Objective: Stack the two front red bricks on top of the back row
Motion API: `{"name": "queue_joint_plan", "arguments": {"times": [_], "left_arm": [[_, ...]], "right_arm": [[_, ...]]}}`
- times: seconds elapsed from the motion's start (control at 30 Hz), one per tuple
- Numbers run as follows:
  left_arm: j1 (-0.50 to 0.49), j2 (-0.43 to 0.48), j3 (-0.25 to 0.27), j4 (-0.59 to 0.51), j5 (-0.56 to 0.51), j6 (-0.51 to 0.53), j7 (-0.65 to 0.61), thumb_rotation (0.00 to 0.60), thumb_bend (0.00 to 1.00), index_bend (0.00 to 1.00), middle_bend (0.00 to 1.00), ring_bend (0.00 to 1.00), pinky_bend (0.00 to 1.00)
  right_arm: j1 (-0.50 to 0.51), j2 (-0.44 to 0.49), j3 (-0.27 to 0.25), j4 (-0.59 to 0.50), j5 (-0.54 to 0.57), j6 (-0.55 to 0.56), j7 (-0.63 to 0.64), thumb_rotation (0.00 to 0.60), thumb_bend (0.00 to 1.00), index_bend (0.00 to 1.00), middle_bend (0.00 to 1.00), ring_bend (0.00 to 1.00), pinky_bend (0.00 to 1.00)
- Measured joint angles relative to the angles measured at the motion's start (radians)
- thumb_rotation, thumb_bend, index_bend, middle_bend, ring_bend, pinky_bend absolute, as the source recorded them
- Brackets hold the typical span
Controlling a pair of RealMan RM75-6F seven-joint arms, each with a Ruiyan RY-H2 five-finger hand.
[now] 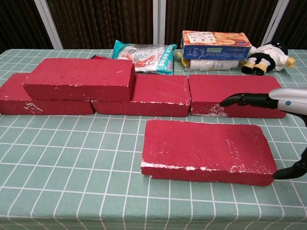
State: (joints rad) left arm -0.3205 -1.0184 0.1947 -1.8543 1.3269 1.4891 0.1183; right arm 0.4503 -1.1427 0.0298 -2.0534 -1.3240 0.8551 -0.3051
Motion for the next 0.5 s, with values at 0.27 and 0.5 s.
{"name": "queue_joint_plan", "arguments": {"times": [0.27,0.5], "left_arm": [[0.041,0.005,-0.022,0.026,0.024,-0.028,-0.030,0.600,0.01,0.00,0.00,0.00,0.00],[0.066,0.025,-0.044,0.025,0.037,-0.052,-0.042,0.600,0.01,0.00,0.00,0.00,0.00]], "right_arm": [[0.056,-0.133,0.023,0.078,0.187,0.005,-0.074,0.600,0.00,0.00,0.00,0.00,0.00],[0.107,-0.183,0.032,0.111,0.277,-0.002,-0.084,0.600,0.00,0.00,0.00,0.00,0.00]]}}
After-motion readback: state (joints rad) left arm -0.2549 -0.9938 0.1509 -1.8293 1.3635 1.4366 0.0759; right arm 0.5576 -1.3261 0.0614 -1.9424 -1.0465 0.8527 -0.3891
